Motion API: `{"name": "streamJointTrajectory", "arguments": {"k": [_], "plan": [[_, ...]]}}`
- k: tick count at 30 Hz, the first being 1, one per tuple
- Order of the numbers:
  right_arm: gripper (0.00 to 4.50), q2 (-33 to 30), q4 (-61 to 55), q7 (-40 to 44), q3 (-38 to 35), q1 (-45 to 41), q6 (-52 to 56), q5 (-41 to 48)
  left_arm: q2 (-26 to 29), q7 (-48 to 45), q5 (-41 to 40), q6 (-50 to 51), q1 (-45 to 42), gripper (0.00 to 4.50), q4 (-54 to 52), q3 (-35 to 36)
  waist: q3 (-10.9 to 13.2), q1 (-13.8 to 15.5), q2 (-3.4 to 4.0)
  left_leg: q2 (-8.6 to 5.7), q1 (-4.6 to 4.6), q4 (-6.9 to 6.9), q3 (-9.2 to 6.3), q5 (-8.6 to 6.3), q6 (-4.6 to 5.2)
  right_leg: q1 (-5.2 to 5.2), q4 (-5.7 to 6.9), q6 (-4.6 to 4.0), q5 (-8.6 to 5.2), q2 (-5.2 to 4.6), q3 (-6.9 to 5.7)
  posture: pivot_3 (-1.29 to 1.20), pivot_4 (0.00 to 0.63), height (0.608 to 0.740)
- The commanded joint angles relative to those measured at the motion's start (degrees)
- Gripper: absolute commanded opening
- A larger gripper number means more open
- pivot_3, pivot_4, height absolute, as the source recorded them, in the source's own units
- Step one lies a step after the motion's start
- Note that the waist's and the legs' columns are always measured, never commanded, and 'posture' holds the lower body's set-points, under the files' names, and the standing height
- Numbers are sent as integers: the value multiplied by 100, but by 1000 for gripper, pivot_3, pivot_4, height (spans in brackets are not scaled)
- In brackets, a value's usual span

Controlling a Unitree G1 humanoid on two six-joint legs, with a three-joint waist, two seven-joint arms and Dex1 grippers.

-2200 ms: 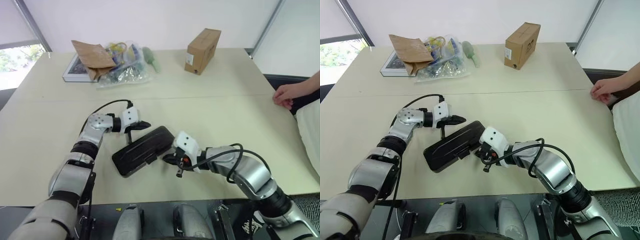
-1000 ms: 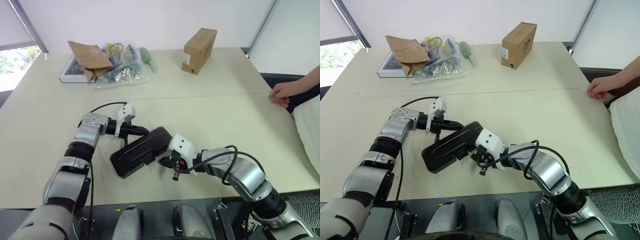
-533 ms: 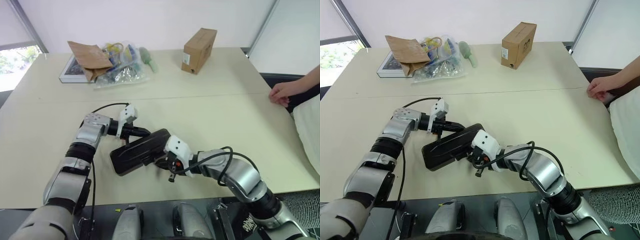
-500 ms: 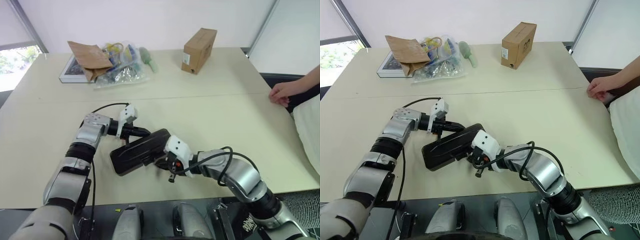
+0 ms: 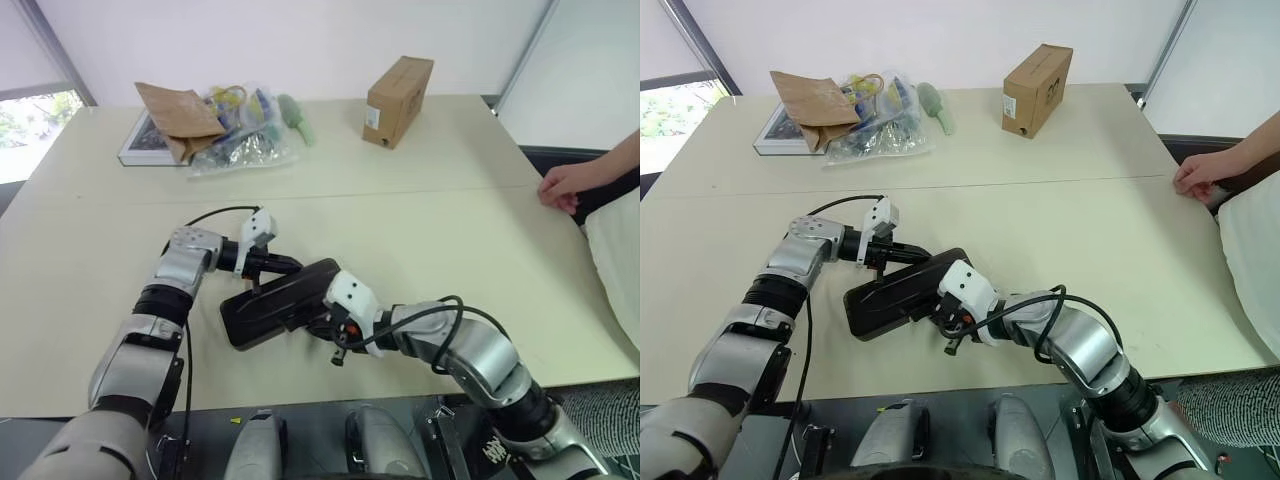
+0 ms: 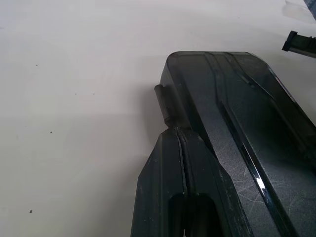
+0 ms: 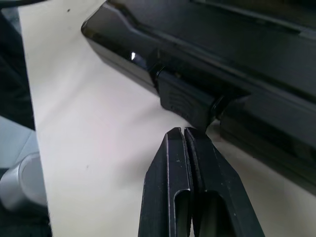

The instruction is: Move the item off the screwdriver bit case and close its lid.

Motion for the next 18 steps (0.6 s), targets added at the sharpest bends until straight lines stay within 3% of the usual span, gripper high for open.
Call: {"name": "streamJointTrajectory", "arguments": {"k": [1, 18], "plan": [[53, 150, -88, -138, -78, 10, 39, 23, 13, -51, -70, 36, -99, 0, -176, -19, 0, 1, 0, 0, 0, 0, 0, 0, 0, 0, 0, 0, 0, 0, 0, 0, 150, 740], [53, 727, -56, -810, -74, 266, 188, -125, -12, -172, -27, 21, -156, 0, -176, -208, 0, -6, 0, 0, 0, 0, 0, 0, 0, -1, 2, 0, 0, 1, 0, 0, 150, 740]]}}
